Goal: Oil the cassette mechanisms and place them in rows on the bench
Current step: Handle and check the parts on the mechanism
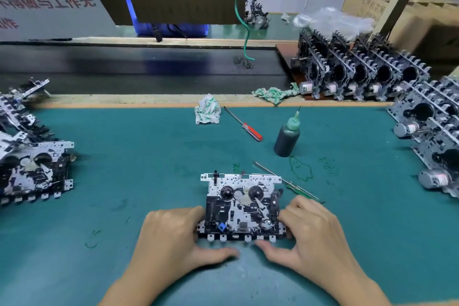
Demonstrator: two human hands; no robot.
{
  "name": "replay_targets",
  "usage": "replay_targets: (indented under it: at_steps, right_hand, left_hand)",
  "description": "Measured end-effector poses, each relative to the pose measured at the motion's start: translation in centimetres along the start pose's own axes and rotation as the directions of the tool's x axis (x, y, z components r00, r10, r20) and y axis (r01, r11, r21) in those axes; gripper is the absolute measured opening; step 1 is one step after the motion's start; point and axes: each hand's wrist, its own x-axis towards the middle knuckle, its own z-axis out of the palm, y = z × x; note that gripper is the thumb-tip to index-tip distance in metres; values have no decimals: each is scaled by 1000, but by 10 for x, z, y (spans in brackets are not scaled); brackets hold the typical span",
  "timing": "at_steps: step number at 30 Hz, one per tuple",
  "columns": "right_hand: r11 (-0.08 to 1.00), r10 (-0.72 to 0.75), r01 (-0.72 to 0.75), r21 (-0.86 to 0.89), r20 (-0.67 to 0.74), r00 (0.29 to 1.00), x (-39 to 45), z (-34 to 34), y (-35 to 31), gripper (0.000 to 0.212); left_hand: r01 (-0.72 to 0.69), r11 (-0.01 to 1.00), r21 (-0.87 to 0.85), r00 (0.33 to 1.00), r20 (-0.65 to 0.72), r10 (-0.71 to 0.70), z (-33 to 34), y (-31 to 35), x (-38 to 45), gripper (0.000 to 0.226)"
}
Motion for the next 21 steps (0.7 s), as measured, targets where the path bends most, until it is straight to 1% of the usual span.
replay_targets:
  at_steps: [2, 5, 8, 10, 13, 15, 17, 21]
  right_hand:
    - [1000, 20, -20, -18, -13, 1000, 0, 0, 0, 50]
    - [999, 33, -33, -19, 13, 999, -1, -2, 3, 56]
    - [996, 73, -75, -58, -31, 997, -2, -1, 0, 59]
    - [995, 81, -84, -58, -51, 995, -2, 0, 0, 58]
    - [1000, -5, 5, 10, -4, 1000, -4, -1, 8, 51]
    - [999, -51, 51, -8, 21, 998, -4, -2, 12, 47]
    - [998, -55, 56, -24, 26, 998, -3, -2, 12, 47]
    - [998, -16, 11, 57, 78, 997, -6, -2, 13, 50]
  left_hand:
    - [-44, 998, -49, 998, 40, 45, -3, -2, 1, 61]
    - [-92, 993, -71, 993, 72, 97, -3, -3, 0, 55]
    - [-195, 978, -78, 976, 83, 201, -1, -6, -2, 50]
    - [-163, 984, -64, 982, 81, 168, -2, -7, 0, 51]
    - [-78, 997, -28, 993, 85, 80, 0, -5, -1, 52]
    - [-80, 996, -36, 993, 82, 82, 2, -5, -2, 52]
    - [-83, 996, -45, 995, 58, 85, 2, -5, -3, 52]
    - [-17, 1000, -19, 1000, 16, 17, 5, -1, -2, 49]
